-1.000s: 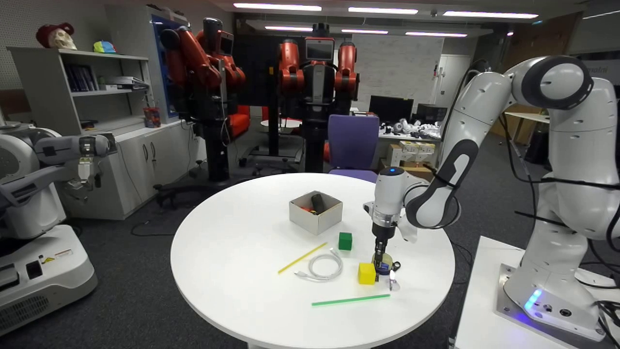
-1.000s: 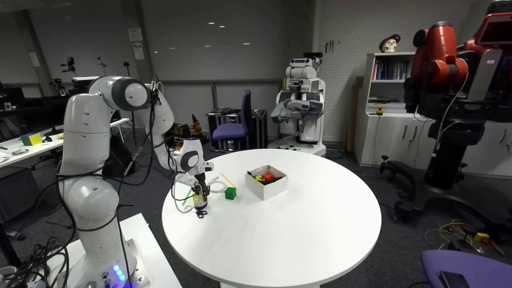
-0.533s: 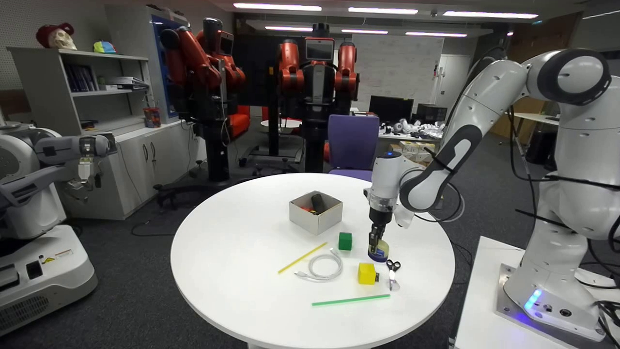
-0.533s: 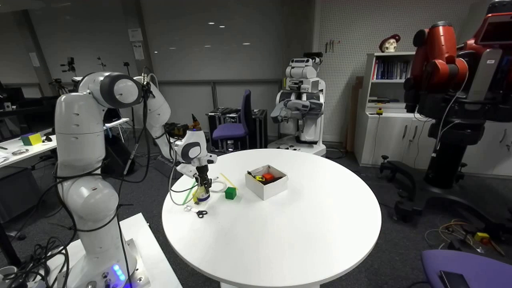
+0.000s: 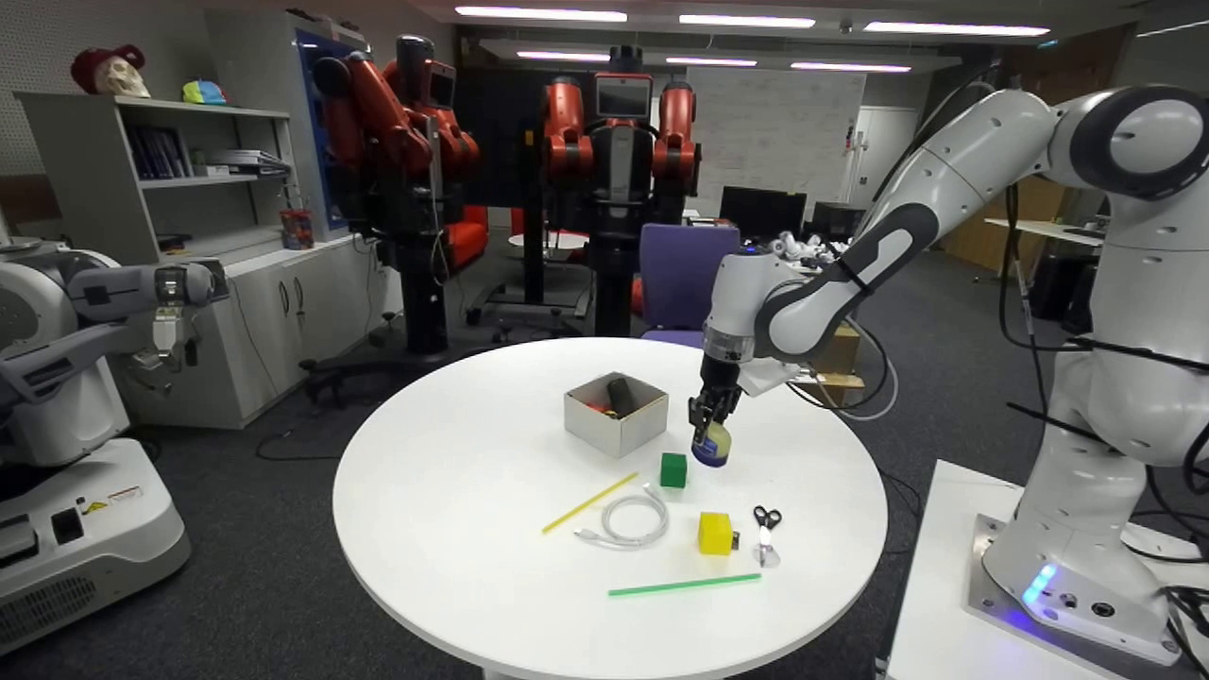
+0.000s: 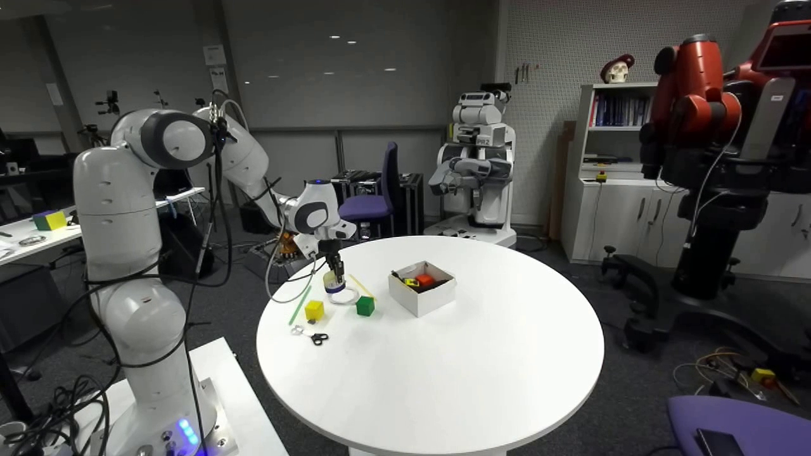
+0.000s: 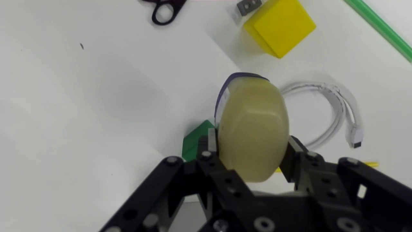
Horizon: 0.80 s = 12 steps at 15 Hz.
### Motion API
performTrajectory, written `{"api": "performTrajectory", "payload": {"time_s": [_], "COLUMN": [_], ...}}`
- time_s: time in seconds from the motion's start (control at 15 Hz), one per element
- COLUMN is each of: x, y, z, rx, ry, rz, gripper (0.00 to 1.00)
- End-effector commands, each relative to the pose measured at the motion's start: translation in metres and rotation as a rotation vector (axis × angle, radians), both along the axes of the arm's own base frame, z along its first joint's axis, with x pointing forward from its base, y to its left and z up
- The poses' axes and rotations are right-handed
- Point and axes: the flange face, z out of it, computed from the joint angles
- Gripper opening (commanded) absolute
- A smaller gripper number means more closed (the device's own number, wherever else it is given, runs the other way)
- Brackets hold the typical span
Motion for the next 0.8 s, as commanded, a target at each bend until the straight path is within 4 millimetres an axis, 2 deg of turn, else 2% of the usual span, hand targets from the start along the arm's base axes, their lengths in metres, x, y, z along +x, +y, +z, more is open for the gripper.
{"api": "performTrajectory", "payload": {"time_s": [0.0,0.33,0.53,0.73], "x": [0.031,0.090,0.127,0.153], "y": [-0.010,-0.038,-0.054,-0.060], "z": [0.028,0.038,0.029,0.014], "rx": [0.003,-0.067,-0.148,-0.225], "ry": [-0.058,-0.182,-0.264,-0.332], "rz": [-0.046,-0.246,-0.364,-0.446], "gripper": [0.23,0.23,0.23,0.23]}}
